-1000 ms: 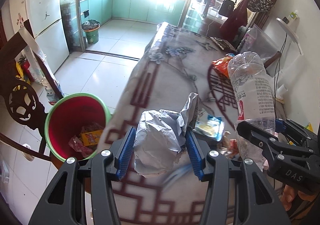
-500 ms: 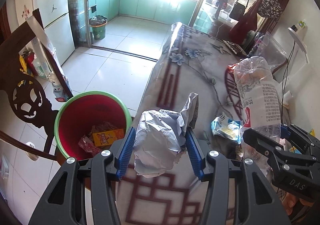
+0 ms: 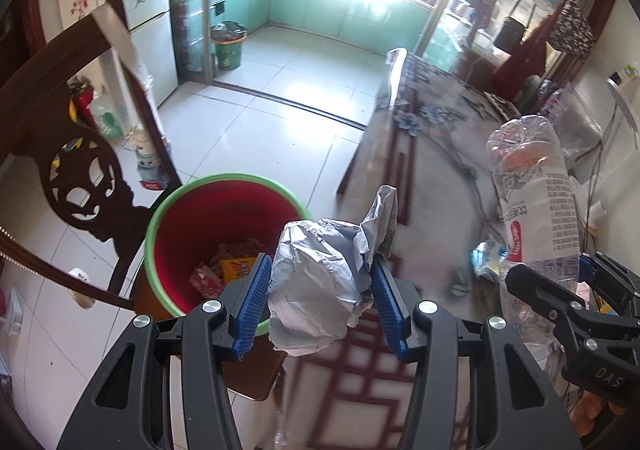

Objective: Collect trash
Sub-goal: 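Carry the plastic bottle and the foil over the red bucket, then open both grippers to drop the bottle and foil into the bucket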

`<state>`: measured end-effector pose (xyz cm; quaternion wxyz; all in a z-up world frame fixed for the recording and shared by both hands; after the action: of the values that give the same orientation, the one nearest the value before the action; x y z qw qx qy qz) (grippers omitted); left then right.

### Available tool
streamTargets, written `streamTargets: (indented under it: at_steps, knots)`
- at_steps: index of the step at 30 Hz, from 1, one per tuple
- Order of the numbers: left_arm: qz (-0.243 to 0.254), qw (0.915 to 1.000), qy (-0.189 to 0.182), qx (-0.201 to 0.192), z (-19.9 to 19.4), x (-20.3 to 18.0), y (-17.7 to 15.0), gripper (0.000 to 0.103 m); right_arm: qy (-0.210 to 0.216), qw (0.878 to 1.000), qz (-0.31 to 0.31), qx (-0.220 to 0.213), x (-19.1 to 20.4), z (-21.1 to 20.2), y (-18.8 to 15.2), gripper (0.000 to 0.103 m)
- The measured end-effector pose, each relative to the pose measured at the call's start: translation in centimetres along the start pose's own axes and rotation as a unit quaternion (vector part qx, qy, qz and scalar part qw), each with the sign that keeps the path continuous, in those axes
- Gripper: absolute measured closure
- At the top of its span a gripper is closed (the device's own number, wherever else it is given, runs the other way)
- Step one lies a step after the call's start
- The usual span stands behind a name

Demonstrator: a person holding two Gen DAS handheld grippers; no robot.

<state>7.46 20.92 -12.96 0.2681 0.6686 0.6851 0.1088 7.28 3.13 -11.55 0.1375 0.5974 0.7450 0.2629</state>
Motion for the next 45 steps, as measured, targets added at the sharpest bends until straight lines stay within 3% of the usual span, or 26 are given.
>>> streamTargets:
  at_steps: [11, 21, 34, 37, 39, 45]
  knots:
    - [-0.034, 0.9990, 0.027, 0.014, 1.9, 5.0, 0.5, 0.055, 0.014, 0.999, -0.043, 0.022, 3.5, 3.6, 1.8, 0.046]
    - [-0.055, 0.9967, 0.045, 0.039, 5.0, 9.1, 1.9, 0.055, 0.033, 0.994, -0.077, 0.067, 7.1, 8.2, 2.8, 0.046]
    - [-0.070, 0.9946, 0.057, 0.052, 7.2, 11.1, 3.3, 0.055, 0.056, 0.989, -0.094, 0.095, 8.9, 11.3, 3.8, 0.046]
    - [-0.077, 0.9940, 0.058, 0.050, 7.3, 11.4, 3.5, 0.047, 0.058, 0.989, -0.099, 0.091, 9.0, 11.3, 4.0, 0.042]
    - [-0.086, 0.9930, 0.064, 0.050, 7.4, 11.8, 3.6, 0.028, 0.057, 0.990, -0.101, 0.083, 9.1, 11.2, 4.3, 0.023]
    - [-0.089, 0.9929, 0.066, 0.044, 6.7, 11.7, 3.7, 0.028, 0.051, 0.992, -0.094, 0.072, 8.4, 10.6, 4.6, 0.023]
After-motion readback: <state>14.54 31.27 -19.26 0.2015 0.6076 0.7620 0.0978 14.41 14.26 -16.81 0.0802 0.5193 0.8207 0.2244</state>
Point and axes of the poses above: each gripper's, at about its wrist camera, not at the fingertips, and z roughly the way its jaws point, x to its left, y to its top, the point moved 5 cm from there along z, roughly the way its jaws point, and after that the axes turned 2 degrees about -y, right-handed, at the moved point
